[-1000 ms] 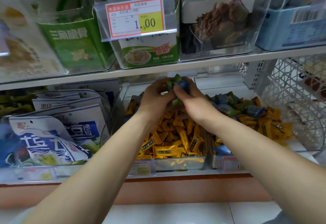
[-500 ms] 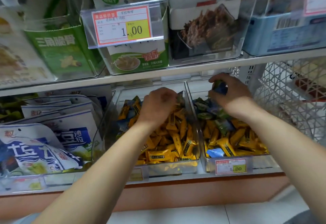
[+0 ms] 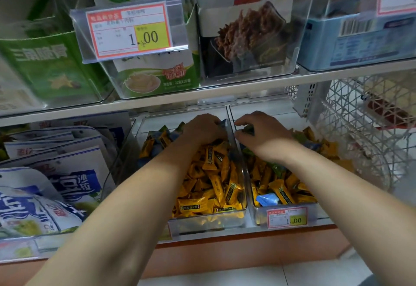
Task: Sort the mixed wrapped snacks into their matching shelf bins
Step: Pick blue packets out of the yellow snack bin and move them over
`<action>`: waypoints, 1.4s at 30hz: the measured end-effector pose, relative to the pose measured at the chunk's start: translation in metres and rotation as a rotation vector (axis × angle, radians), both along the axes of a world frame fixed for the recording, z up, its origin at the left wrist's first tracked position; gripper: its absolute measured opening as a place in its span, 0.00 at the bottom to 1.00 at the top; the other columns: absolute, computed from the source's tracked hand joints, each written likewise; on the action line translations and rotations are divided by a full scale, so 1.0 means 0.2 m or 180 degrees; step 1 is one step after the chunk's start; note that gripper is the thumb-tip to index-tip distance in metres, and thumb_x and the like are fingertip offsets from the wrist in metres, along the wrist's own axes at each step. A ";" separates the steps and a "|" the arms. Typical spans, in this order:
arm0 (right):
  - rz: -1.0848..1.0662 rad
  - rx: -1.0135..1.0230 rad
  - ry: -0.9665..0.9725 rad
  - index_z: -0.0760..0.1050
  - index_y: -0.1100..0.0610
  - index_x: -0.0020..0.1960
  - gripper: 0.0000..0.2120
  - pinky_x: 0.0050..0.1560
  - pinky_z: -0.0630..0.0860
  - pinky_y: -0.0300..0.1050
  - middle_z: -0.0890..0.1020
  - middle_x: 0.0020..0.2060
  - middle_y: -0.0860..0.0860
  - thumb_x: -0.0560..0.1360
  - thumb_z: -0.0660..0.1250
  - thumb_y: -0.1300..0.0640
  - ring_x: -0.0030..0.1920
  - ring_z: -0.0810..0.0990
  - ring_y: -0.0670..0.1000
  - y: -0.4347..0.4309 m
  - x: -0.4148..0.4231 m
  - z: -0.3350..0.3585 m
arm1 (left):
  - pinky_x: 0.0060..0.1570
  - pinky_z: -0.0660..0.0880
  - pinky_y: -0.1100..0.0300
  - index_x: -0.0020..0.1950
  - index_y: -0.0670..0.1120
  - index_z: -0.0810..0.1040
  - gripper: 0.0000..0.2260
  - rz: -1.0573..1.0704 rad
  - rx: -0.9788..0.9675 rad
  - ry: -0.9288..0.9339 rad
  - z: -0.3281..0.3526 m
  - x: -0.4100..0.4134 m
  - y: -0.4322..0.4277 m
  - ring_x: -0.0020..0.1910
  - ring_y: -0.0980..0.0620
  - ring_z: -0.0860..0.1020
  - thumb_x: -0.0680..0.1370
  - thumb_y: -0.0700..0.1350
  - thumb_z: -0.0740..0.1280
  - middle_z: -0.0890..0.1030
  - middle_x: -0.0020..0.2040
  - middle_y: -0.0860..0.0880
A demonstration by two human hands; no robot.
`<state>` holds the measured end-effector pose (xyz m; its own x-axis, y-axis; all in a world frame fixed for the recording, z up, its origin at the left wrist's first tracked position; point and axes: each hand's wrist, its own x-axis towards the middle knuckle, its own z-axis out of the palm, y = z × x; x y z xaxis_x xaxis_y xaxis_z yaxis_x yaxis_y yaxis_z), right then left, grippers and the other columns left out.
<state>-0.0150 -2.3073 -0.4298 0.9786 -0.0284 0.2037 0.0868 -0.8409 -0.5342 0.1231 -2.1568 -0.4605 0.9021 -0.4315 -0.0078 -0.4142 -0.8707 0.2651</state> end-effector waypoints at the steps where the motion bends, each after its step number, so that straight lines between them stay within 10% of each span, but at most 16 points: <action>1: 0.0014 0.0023 -0.0022 0.73 0.49 0.67 0.19 0.55 0.69 0.44 0.74 0.63 0.50 0.79 0.63 0.45 0.61 0.74 0.51 0.01 0.01 -0.01 | 0.58 0.73 0.49 0.62 0.54 0.79 0.24 0.0059 0.0000 -0.0154 0.00 -0.01 0.00 0.62 0.45 0.75 0.71 0.64 0.70 0.78 0.61 0.49; 12: 0.0164 0.0388 -0.0335 0.69 0.45 0.70 0.22 0.59 0.66 0.41 0.72 0.67 0.46 0.77 0.67 0.50 0.65 0.72 0.49 0.05 0.10 -0.05 | 0.38 0.75 0.66 0.40 0.58 0.83 0.13 -0.0023 -0.1673 0.0156 0.13 -0.13 0.35 0.40 0.63 0.81 0.65 0.40 0.76 0.84 0.39 0.59; 17: 0.0897 -0.0213 -0.0108 0.57 0.38 0.76 0.31 0.71 0.54 0.44 0.65 0.75 0.44 0.76 0.65 0.47 0.75 0.61 0.49 0.15 0.13 -0.04 | 0.52 0.78 0.61 0.48 0.53 0.85 0.14 -0.0498 -0.1598 0.0498 0.19 -0.21 0.53 0.50 0.56 0.82 0.72 0.34 0.73 0.85 0.48 0.53; 22: 0.1155 -0.0781 0.0335 0.62 0.31 0.69 0.25 0.74 0.49 0.58 0.75 0.68 0.43 0.73 0.56 0.31 0.68 0.71 0.49 0.24 0.16 -0.04 | 0.47 0.72 0.71 0.43 0.69 0.81 0.12 -0.0407 -0.1005 0.0385 0.23 -0.33 0.61 0.49 0.65 0.77 0.73 0.48 0.72 0.80 0.49 0.66; 26: 0.1075 -0.0801 0.0432 0.67 0.35 0.68 0.33 0.73 0.52 0.58 0.75 0.67 0.45 0.69 0.49 0.22 0.68 0.72 0.50 0.25 0.17 -0.04 | 0.45 0.73 0.62 0.41 0.60 0.85 0.10 -0.0239 -0.0708 0.0150 0.19 -0.40 0.67 0.46 0.62 0.76 0.71 0.61 0.66 0.80 0.44 0.61; 30: 0.1000 -0.0822 0.0257 0.72 0.42 0.58 0.20 0.61 0.62 0.52 0.81 0.47 0.43 0.76 0.55 0.30 0.47 0.78 0.46 0.27 0.17 -0.04 | 0.40 0.71 0.68 0.40 0.62 0.80 0.06 -0.0019 -0.1128 -0.0137 0.17 -0.37 0.68 0.43 0.64 0.77 0.76 0.52 0.69 0.81 0.42 0.61; 35: 0.1196 -0.0482 0.0091 0.70 0.40 0.60 0.14 0.47 0.63 0.37 0.76 0.45 0.39 0.76 0.67 0.45 0.47 0.73 0.45 0.23 0.15 -0.04 | 0.51 0.76 0.54 0.51 0.55 0.81 0.05 0.0062 -0.0849 -0.0372 0.15 -0.26 0.63 0.51 0.51 0.79 0.76 0.49 0.69 0.82 0.50 0.52; 42: 0.0389 0.0920 -0.0661 0.69 0.42 0.59 0.14 0.36 0.68 0.26 0.74 0.47 0.37 0.78 0.66 0.57 0.43 0.74 0.31 0.15 0.12 -0.03 | 0.50 0.69 0.61 0.66 0.55 0.77 0.15 -0.0461 -0.0230 0.0244 0.14 -0.21 0.43 0.57 0.52 0.74 0.80 0.57 0.64 0.79 0.62 0.51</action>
<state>0.0097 -2.2774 -0.4349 0.9171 0.0006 0.3988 0.3084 -0.6348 -0.7084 0.0807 -2.0713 -0.4327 0.8284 -0.5588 -0.0384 -0.5101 -0.7809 0.3606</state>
